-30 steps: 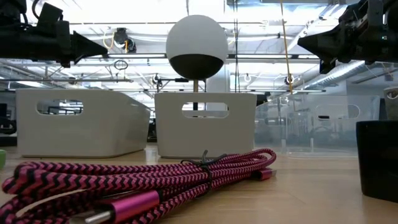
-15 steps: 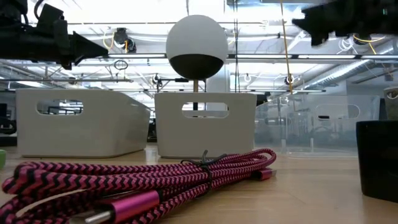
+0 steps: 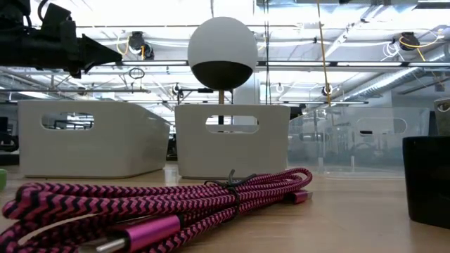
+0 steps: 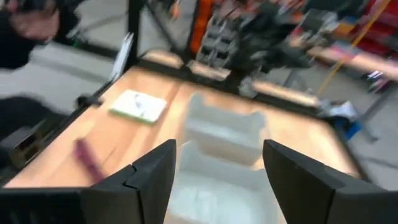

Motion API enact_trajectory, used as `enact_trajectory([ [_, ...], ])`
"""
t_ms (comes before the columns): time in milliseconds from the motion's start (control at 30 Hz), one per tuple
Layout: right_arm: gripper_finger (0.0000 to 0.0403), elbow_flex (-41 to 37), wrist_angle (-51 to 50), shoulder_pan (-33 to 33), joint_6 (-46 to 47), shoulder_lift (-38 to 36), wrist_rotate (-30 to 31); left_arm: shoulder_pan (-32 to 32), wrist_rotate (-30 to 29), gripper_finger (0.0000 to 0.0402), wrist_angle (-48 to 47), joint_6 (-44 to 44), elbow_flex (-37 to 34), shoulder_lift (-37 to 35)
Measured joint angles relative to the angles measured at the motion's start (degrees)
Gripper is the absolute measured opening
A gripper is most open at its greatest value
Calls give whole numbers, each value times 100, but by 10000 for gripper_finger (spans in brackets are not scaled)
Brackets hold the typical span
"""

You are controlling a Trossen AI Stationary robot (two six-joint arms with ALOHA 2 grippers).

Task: Pick and place items into bin
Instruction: Put the black charger adapter into the transparent bin

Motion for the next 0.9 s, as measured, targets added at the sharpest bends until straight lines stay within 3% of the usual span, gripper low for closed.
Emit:
enact_trajectory([
  [433, 236, 1825, -1847, 970, 1356, 2229, -41, 0, 9, 31, 22, -275, 0, 2],
  [633, 240, 1841, -1746, 983, 1248, 2892, -473, -1, 168, 31, 49, -402, 0, 2],
  [900, 289, 1844, -1182, 919, 1281, 3528, -660, -1, 295, 31, 118, -212, 0, 0],
])
